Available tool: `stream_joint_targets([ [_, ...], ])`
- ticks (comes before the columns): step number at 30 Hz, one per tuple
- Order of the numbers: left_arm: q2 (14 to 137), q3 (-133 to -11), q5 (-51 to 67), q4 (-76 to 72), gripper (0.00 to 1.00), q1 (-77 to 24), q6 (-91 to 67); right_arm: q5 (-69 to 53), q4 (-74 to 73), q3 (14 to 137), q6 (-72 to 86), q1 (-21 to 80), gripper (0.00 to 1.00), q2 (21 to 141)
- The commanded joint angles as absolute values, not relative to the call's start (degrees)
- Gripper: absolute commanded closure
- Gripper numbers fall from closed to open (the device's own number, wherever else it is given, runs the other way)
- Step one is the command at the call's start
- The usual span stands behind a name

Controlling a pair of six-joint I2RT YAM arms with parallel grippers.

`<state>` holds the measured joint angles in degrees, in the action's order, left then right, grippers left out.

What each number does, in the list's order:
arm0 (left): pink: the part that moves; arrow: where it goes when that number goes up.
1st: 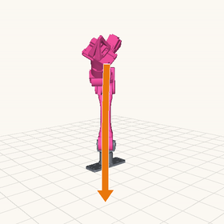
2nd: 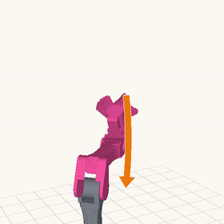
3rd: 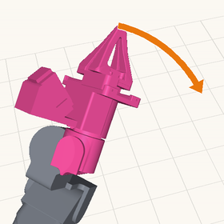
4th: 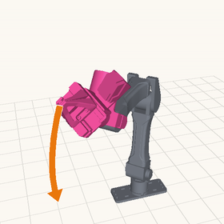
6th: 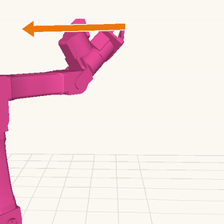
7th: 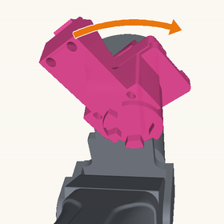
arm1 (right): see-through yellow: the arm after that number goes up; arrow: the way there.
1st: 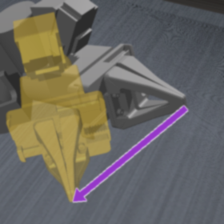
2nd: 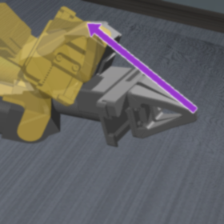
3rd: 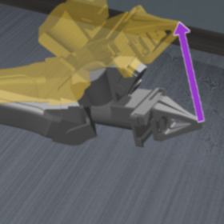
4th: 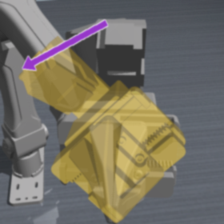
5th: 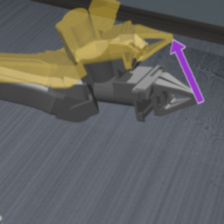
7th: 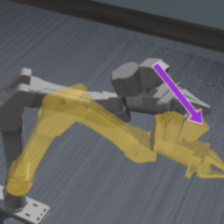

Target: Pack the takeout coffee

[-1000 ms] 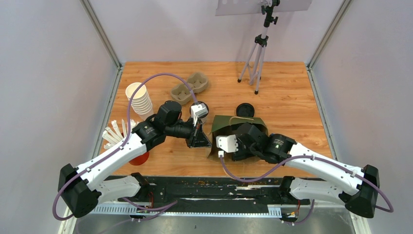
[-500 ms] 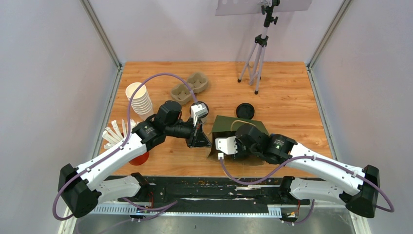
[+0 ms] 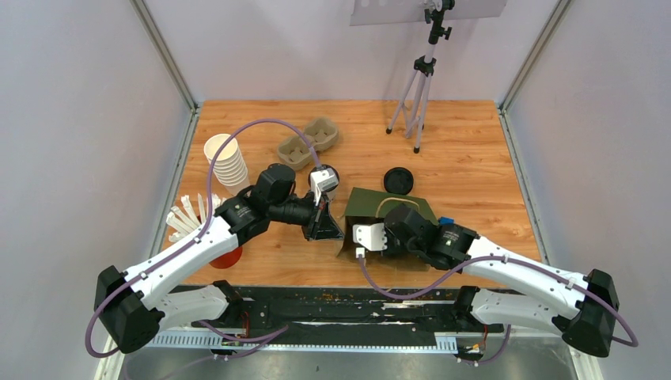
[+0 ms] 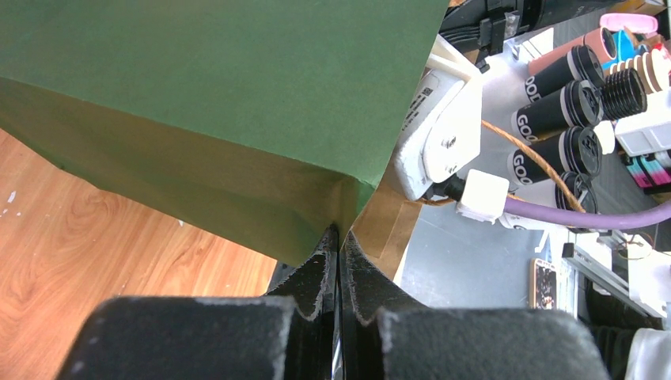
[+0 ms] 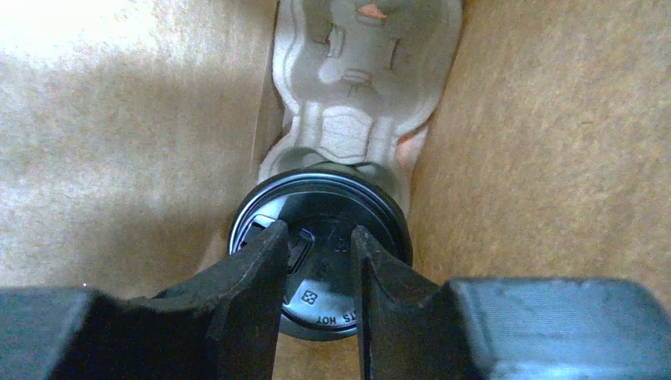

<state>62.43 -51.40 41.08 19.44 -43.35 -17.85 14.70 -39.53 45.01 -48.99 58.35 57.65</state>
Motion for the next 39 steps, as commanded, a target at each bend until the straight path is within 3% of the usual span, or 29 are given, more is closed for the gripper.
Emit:
stream_joint_targets([
  [1, 62.44, -53.26, 42.52, 18.65, 0.96, -43.59, -17.93, 16.15, -35.75, 43.51, -47.42, 57.39, 0.65, 55.68],
  [39, 63.04, -53.26, 42.81, 18.27, 0.95, -44.03, -18.63, 16.14, -32.99, 40.55, -46.89, 52.65, 0.66, 56.69],
])
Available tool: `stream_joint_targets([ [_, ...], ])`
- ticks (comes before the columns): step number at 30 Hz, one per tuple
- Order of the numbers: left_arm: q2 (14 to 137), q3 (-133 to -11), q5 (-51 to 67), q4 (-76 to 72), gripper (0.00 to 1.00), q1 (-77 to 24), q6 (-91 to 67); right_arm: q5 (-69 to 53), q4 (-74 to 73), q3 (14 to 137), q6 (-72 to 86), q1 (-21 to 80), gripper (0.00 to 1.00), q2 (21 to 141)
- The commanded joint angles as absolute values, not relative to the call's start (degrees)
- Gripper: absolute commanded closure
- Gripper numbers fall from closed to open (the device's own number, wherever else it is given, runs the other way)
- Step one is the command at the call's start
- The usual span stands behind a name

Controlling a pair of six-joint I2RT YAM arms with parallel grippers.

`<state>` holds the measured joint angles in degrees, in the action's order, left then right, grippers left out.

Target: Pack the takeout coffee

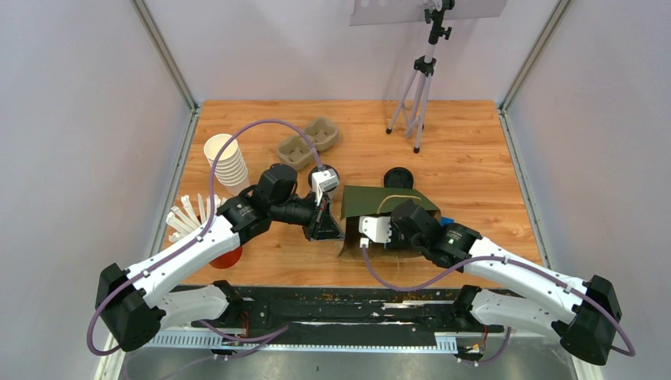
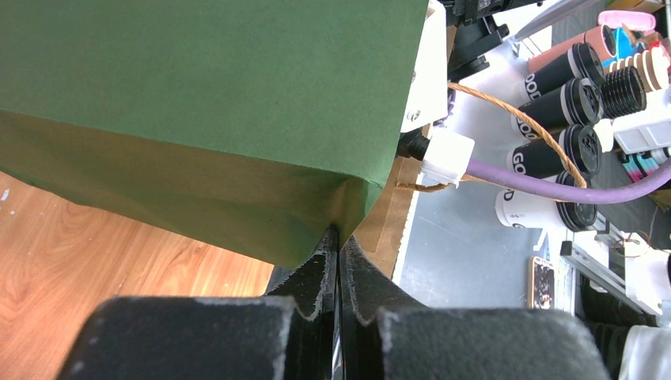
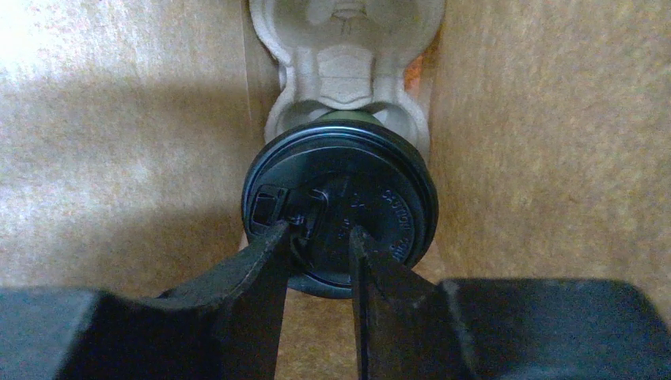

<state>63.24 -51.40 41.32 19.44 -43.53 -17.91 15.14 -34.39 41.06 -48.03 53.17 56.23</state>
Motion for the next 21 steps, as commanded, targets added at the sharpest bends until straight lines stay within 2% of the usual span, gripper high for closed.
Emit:
stream_joint_targets([
  [1, 63.04, -53.25, 42.83, 18.33, 0.95, -44.03, -18.63, 16.15, -33.04, 40.66, -46.85, 52.65, 0.66, 56.75],
  [5, 63.15, -53.43, 42.61, 18.38, 0.95, -44.03, -18.73, 15.15, -34.16, 42.23, -46.52, 52.64, 0.64, 56.73],
  [12, 63.67, -53.94, 41.16, 19.20, 0.95, -44.03, -19.00, 11.22, -37.71, 45.18, -46.65, 52.68, 0.53, 53.70],
  [21, 64.18, -54.30, 40.56, 19.39, 0.95, -44.03, -19.80, 4.71, -44.88, 51.60, -44.80, 52.82, 0.49, 51.61],
])
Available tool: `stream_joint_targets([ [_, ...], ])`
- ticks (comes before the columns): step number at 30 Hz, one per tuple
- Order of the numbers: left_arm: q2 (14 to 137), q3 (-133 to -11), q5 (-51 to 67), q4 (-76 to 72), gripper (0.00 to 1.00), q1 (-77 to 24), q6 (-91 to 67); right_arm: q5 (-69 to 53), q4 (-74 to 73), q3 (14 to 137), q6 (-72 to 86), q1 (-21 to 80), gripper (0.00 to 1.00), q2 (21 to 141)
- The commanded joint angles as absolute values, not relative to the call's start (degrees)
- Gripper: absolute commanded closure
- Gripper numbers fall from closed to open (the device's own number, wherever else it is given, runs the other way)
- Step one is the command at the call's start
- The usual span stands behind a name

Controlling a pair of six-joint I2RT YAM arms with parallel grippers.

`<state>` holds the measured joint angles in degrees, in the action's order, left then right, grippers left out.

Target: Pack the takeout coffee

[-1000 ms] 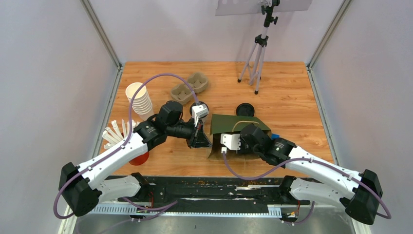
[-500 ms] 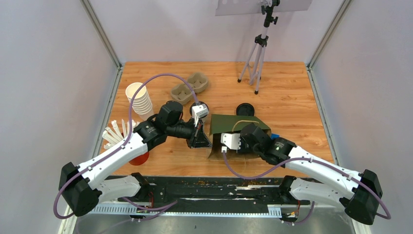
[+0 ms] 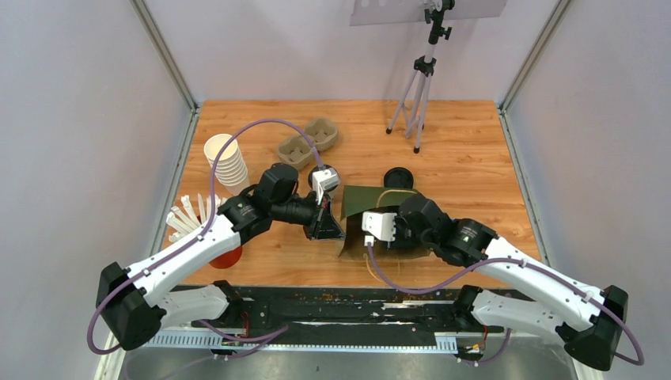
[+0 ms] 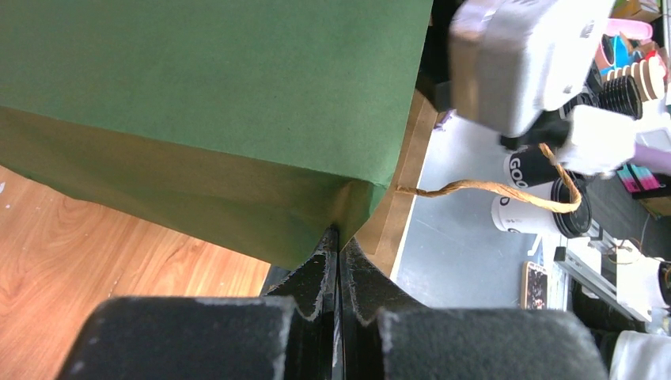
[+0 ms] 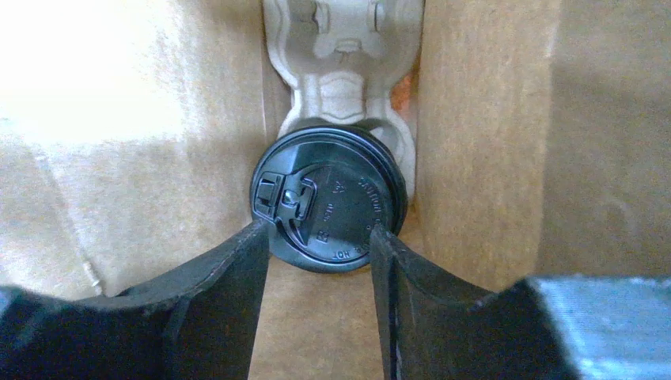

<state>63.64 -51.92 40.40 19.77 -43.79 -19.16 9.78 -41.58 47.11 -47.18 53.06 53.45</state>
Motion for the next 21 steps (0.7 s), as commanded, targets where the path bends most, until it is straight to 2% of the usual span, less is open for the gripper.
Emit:
stream_joint_targets([
  [1, 64.22, -54.62, 40.52, 19.86, 0.95, -44.04, -19.71, 3.71, -45.50, 52.41, -44.15, 52.80, 0.48, 51.19],
  [9, 64.32, -57.06, 40.82, 23.71, 0.95, -44.03, -19.60, -6.59, -52.56, 61.26, -37.02, 52.91, 0.45, 50.97],
  [17, 62.76, -56.95, 41.57, 23.66, 0.95, -44.03, -23.84, -14.56, -58.25, 69.81, -32.33, 52.90, 0.35, 52.88],
  [21, 61.89, -56.95, 41.61, 23.68, 0.95, -44.03, -26.67, -18.38, -60.11, 74.29, -30.79, 52.87, 0.33, 53.51],
])
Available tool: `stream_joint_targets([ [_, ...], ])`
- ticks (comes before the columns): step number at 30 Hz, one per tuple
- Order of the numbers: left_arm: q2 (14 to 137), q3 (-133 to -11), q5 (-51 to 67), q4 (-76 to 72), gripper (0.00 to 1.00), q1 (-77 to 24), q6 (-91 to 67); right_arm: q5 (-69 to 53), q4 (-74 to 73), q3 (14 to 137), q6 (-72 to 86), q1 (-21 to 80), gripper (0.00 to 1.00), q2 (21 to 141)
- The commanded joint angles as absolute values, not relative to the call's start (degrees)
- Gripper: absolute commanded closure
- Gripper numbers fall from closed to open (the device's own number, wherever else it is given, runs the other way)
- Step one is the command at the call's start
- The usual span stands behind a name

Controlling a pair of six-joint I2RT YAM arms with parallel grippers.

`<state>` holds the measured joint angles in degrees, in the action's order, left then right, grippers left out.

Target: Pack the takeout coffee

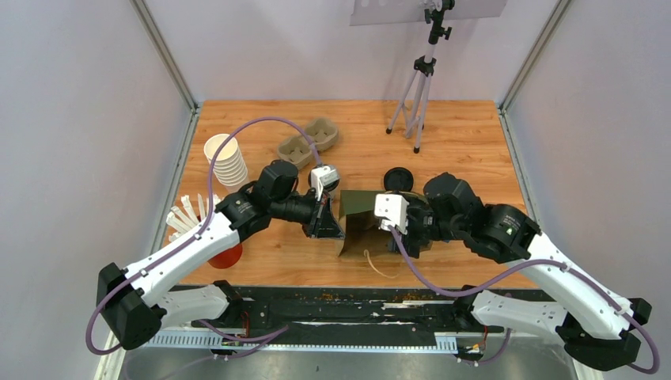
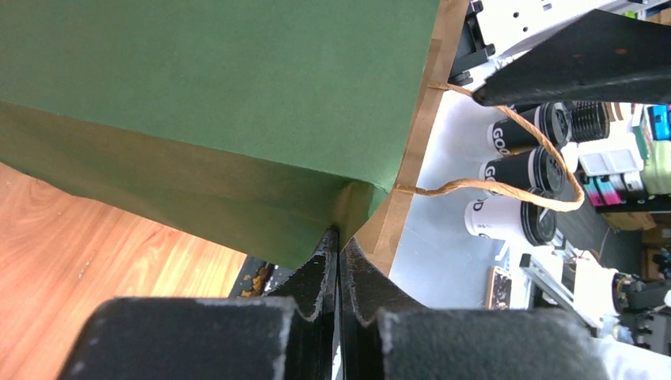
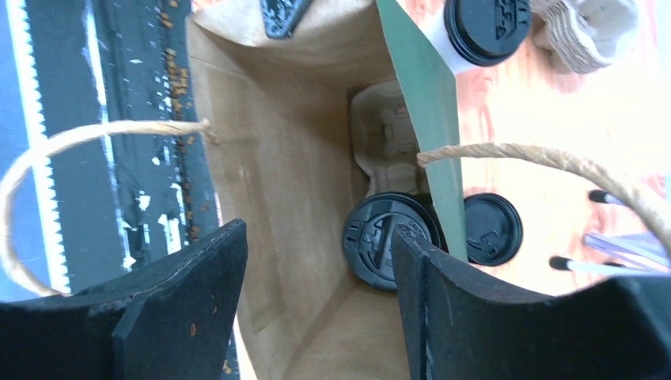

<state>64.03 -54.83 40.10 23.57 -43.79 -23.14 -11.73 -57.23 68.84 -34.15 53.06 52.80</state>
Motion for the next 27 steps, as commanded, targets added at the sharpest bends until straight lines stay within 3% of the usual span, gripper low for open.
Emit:
stream_joint_targets([
  [1, 61.38, -57.00, 41.52, 24.00, 0.95, -44.03, -27.05, -19.24, -60.52, 76.35, -30.37, 52.86, 0.33, 53.97],
  [10, 59.15, -55.65, 39.92, 28.34, 0.95, -44.03, -27.67, -23.46, -52.64, 87.85, -26.56, 52.82, 0.29, 59.62],
  [18, 57.31, -55.64, 38.41, 31.94, 0.95, -44.03, -26.94, -15.34, -42.47, 97.16, -20.15, 51.21, 0.24, 66.44],
  [21, 57.11, -55.47, 38.57, 33.59, 0.95, -44.03, -26.14, -14.01, -39.31, 99.52, -16.24, 48.69, 0.17, 69.74],
  [27, 54.46, -52.22, 37.88, 34.75, 0.95, -44.03, -24.64, -7.85, -46.00, 108.53, -12.36, 42.14, 0.13, 82.58],
])
